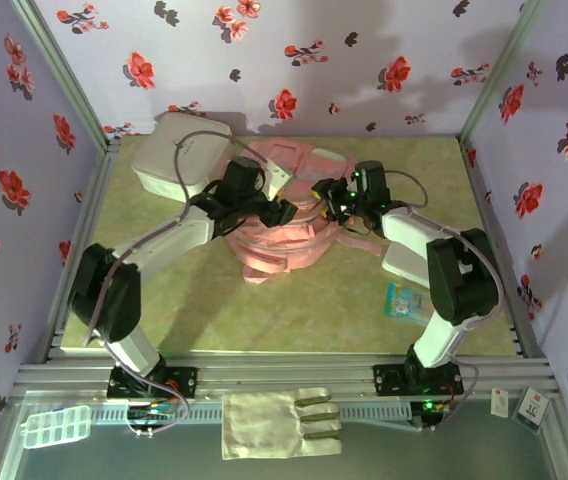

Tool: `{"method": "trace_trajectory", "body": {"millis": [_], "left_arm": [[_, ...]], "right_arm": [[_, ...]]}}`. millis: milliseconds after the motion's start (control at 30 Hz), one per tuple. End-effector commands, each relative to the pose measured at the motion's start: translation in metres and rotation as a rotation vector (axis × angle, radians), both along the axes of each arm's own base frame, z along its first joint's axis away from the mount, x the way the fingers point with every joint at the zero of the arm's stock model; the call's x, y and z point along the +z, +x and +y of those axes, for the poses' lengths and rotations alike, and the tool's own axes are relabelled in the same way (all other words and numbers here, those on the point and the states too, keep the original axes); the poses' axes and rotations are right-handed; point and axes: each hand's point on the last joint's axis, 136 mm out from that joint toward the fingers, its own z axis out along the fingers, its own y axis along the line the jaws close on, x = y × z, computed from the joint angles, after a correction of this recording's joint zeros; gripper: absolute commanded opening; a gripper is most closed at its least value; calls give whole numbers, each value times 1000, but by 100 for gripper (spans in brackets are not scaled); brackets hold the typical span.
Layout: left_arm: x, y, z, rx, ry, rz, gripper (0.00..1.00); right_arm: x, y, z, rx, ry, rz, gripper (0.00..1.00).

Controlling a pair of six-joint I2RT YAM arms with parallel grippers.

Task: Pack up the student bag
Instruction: Unzip the student bag at the center of the table.

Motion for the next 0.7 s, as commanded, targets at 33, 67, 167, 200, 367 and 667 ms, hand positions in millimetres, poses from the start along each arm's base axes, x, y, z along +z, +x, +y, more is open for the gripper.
{"method": "trace_trajectory", "body": {"millis": [33,67,167,200,367,667], "left_arm": [[17,-17,21,218,-125,127,68],[16,-20,24,272,-134,148,69],[8,-31,30,415,-146,224,69],[4,-35,29,440,-150,254,70],[-17,-59,12,511,-108,374,69],[-25,-55,-31,489,-109,379,62]], "right_arm": [[33,9,20,40,40,-101,34],[34,9,22,44,42,-106,33],[37,9,27,59,40,-120,30],[38,9,28,62,38,-122,29],[38,8,29,66,19,-131,29],[40,6,32,72,9,-144,29]]}}
